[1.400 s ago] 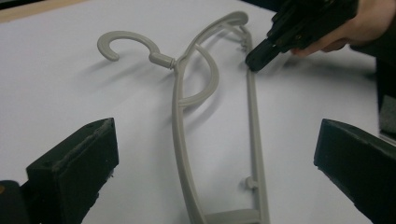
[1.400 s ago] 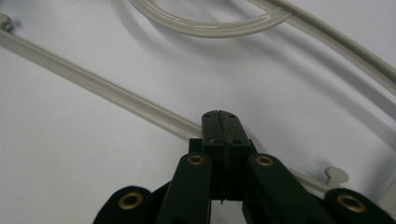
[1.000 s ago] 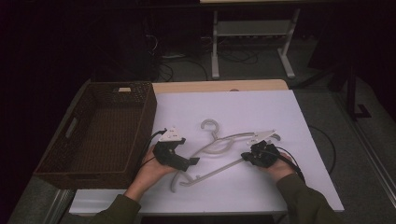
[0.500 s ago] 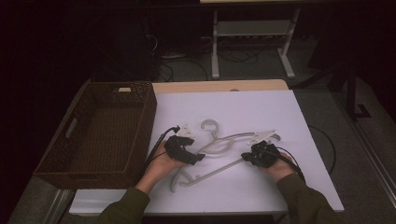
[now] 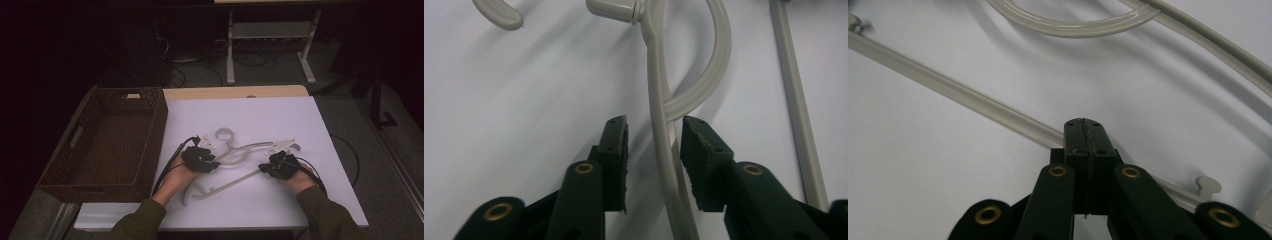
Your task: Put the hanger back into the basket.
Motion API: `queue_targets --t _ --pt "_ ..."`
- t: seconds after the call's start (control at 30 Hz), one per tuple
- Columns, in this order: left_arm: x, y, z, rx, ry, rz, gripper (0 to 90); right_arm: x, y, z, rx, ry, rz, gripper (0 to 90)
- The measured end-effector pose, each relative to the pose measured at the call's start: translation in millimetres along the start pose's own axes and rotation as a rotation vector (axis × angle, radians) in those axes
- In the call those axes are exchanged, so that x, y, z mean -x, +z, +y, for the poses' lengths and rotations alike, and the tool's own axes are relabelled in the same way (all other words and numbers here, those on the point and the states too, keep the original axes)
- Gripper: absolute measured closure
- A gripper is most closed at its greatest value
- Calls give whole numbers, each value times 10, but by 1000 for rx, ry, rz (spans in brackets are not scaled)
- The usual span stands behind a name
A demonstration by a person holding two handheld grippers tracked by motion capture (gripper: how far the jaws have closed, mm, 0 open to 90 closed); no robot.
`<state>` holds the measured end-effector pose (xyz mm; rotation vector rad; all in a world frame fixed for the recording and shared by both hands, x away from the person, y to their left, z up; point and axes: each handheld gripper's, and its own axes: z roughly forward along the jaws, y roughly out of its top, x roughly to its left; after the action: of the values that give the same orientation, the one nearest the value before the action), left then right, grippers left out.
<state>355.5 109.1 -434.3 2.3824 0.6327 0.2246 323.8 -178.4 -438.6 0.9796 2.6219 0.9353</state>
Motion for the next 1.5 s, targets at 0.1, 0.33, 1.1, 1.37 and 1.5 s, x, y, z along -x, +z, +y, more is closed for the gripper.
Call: queue_targets --t 0.1,0.33,1.1,1.37,1.5 --pt "13 6 6 -10 0 1 711 3 -2 -1 -1 9 4 900" --pt "31 13 24 -22 -1 -1 783 3 -4 -3 -1 8 3 900" --pt "-17 -137 55 1 -73 77 822 15 -330 -9 195 45 11 512" --pt "-78 -412 165 35 -104 88 823 -18 -557 -165 285 99 -14 309" --pt "-110 -582 243 52 -124 99 823 -21 -678 -226 333 101 -23 296"
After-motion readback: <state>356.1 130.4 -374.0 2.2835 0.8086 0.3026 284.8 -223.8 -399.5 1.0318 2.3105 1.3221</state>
